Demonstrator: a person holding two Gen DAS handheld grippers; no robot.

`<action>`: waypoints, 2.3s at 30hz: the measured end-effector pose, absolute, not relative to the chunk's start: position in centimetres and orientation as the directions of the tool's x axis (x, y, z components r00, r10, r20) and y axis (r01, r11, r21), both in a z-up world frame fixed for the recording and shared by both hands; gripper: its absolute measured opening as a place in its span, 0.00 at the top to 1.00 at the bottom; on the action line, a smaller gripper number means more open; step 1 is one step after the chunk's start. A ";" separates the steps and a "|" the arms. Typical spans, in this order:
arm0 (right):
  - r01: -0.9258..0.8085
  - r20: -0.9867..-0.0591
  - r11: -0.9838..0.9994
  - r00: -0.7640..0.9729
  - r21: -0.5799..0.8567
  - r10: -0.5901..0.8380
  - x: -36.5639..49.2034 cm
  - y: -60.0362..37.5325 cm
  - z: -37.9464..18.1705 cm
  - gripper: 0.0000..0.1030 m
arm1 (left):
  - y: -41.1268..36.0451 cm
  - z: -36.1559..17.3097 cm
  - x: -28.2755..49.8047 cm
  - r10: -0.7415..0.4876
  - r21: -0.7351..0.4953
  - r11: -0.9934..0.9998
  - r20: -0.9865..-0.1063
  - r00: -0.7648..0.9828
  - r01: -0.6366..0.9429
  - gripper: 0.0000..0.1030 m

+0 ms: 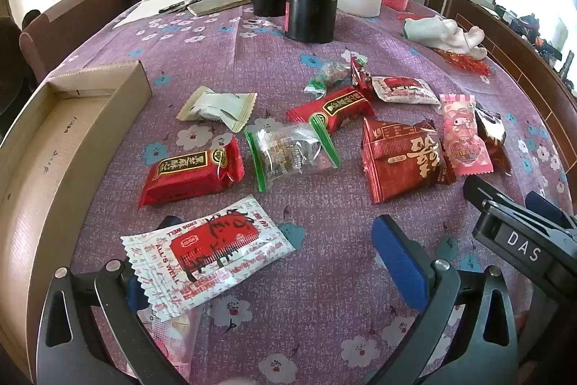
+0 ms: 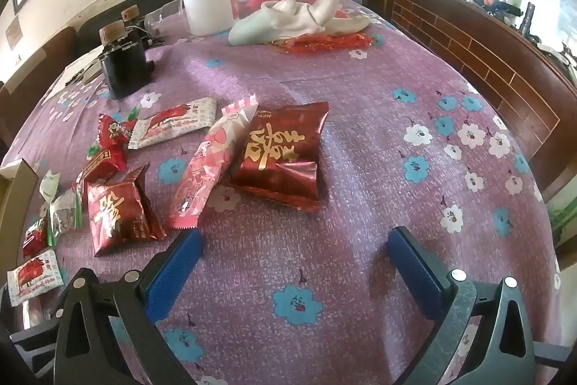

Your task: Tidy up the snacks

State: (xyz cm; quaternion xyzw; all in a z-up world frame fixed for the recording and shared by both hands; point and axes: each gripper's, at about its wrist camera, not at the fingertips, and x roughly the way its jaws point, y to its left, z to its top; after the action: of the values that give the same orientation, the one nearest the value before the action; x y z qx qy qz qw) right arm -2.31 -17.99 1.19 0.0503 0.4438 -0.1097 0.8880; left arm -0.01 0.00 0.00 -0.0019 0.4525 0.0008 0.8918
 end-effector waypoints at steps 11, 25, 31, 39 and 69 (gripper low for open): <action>0.244 -0.799 0.970 0.581 -0.011 -0.156 -2.3 -18.1 1.2 0.00 | 0.0 0.0 0.0 0.000 -0.002 1.000 -0.807 0.591 -0.003 0.00; 0.247 -0.798 0.969 0.582 -0.009 -0.155 -2.3 -18.0 1.2 0.00 | 0.0 0.0 0.0 0.000 -0.002 1.000 -0.807 0.591 -0.003 0.00; 0.247 -0.798 0.969 0.582 -0.008 -0.155 -2.3 -18.0 1.2 0.00 | 0.0 0.0 0.0 0.000 -0.002 1.000 -0.807 0.590 -0.003 0.00; 0.245 -0.798 0.969 0.582 -0.008 -0.154 -2.2 -18.0 1.2 0.00 | 0.0 0.1 -0.1 0.000 -0.002 1.000 -0.807 0.590 -0.003 0.00; 0.175 -0.813 0.984 0.570 -0.022 -0.119 -3.7 -16.8 1.5 0.00 | 5.8 10.8 -15.1 -0.272 -0.162 0.962 -0.580 0.768 0.218 0.00</action>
State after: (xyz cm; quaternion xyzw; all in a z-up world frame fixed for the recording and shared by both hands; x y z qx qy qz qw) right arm -3.65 -16.85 1.45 0.0303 0.4563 -0.0830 0.8854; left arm -15.07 5.77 10.78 -0.0427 0.3148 -0.1304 0.9392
